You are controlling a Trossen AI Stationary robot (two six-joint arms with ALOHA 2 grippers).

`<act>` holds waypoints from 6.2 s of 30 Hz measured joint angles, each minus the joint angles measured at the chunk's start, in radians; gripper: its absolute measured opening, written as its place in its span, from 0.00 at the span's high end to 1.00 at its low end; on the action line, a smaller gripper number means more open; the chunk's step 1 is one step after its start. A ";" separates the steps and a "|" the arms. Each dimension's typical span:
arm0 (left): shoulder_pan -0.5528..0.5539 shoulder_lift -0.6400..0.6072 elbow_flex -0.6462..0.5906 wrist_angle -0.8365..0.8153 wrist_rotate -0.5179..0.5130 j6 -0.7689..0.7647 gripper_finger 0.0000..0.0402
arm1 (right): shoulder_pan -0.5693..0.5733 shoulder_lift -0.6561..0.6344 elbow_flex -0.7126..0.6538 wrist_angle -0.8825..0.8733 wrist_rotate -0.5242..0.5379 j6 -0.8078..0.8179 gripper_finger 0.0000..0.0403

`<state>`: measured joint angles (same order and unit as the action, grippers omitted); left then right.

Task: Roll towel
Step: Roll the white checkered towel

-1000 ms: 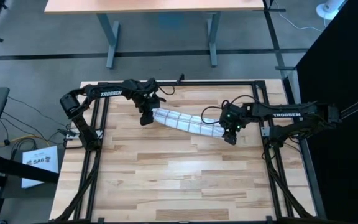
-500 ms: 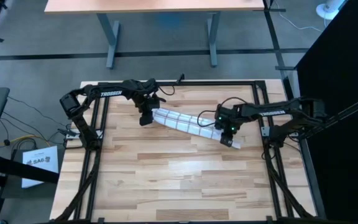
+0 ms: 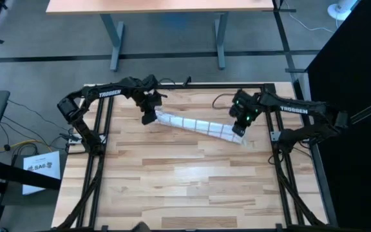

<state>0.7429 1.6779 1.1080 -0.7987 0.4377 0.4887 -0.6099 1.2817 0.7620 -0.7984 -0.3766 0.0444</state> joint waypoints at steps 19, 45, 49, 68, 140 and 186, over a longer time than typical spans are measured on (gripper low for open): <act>0.205 0.136 0.004 0.189 0.067 0.011 0.99 | -0.293 0.375 -0.039 0.106 -0.211 -0.125 0.99; 0.032 0.138 0.248 -0.073 -0.001 0.168 0.56 | -0.225 0.033 -0.046 0.261 -0.138 -0.233 0.63; -0.021 0.140 0.247 -0.022 0.013 0.167 0.56 | -0.139 0.073 -0.046 0.292 -0.144 -0.216 0.66; -0.051 0.131 0.247 0.009 0.028 0.080 0.56 | -0.078 0.221 -0.045 0.332 -0.148 -0.183 0.68; -0.004 0.305 0.298 0.149 -0.189 0.224 0.56 | -0.093 0.288 -0.062 0.394 0.005 -0.133 0.68; 0.024 0.615 0.666 0.110 -0.260 0.259 0.99 | -0.051 0.289 -0.064 0.344 -0.045 -0.140 0.68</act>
<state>0.7666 2.2927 1.7742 -0.6889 0.1774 0.7474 -0.6613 1.5703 0.6983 -0.4549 -0.4213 -0.0959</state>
